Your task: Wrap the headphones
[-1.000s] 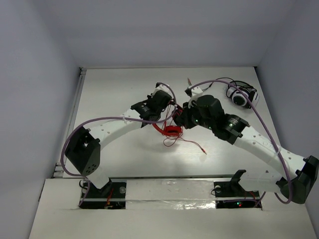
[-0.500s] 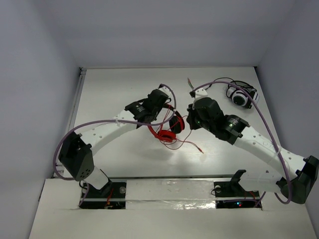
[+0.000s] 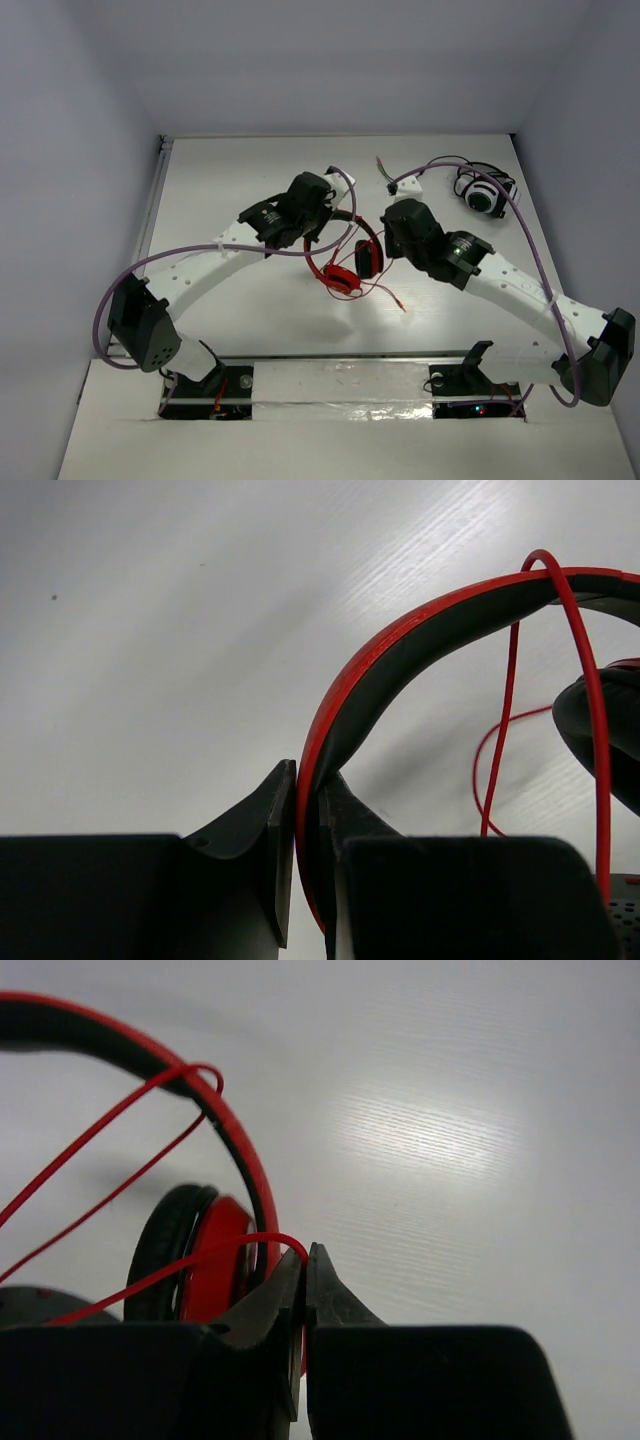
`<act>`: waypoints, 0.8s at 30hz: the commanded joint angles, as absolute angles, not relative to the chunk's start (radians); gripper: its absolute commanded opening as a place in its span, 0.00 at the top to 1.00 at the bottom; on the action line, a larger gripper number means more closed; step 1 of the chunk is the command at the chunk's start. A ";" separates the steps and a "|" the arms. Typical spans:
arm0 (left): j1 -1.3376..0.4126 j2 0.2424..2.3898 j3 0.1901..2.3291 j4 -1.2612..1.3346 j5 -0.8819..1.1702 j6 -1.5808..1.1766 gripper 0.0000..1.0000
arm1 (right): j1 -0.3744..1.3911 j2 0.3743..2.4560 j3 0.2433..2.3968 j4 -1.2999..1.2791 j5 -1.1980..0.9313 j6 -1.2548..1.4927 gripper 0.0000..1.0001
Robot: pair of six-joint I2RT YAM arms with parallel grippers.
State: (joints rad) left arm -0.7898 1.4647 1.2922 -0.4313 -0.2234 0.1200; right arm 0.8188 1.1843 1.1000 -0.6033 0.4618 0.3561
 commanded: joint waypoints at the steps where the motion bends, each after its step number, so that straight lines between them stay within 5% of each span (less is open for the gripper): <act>1: -0.788 1.385 1.318 -0.394 -0.028 0.141 1.00 | 0.824 1.189 1.130 -0.595 0.609 0.383 0.99; 15: -0.661 1.293 1.315 -0.252 0.414 0.074 1.00 | 0.710 1.160 1.063 -0.252 0.444 0.373 0.70; 19: -0.612 1.272 1.325 -0.206 0.509 0.032 1.00 | 0.600 1.134 0.970 -0.088 0.222 0.385 0.67; 24: -0.612 1.296 1.396 -0.204 0.509 0.005 1.00 | 0.563 1.141 0.890 0.193 -0.049 0.413 0.51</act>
State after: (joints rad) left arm -0.6128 1.3262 1.3071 -0.2955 0.4244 0.0616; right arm 0.5659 1.1488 0.9092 -0.0593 0.1596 0.3923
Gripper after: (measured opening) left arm 0.077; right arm 0.478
